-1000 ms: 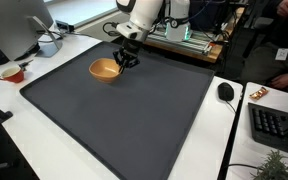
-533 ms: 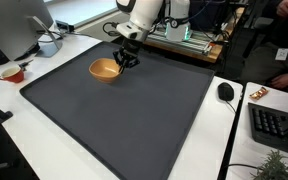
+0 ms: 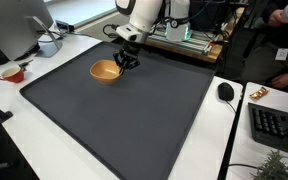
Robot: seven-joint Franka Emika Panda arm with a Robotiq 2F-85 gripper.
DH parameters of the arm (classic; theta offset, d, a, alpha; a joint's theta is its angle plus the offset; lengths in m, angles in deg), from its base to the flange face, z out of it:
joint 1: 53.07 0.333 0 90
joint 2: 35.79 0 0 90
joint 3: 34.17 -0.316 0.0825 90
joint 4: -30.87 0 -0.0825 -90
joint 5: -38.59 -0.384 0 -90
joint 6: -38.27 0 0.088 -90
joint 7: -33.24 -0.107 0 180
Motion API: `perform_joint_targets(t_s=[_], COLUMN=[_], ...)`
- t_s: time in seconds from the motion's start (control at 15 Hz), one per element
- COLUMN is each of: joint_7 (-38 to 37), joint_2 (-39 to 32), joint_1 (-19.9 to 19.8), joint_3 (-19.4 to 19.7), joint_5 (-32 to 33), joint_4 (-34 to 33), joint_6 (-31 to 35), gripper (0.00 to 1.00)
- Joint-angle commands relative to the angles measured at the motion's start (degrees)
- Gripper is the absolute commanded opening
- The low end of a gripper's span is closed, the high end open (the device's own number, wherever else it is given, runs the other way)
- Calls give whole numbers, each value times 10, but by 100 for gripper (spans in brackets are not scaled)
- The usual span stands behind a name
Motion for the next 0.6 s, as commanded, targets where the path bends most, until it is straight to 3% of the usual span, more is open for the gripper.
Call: perform_joint_targets(t_s=[0.0,0.4,0.47,0.53], joint_7=[8,17,19,18], joint_2=[-34,-72,-76,-77], joint_1=[-16,-35,-37,-39], joint_3=[5,5,4,4], joint_5=[1,-10,-13,-13], joint_4=[-25,-41,-41,-42], joint_6=[37,67,69,70], gripper=[1,1,30,32])
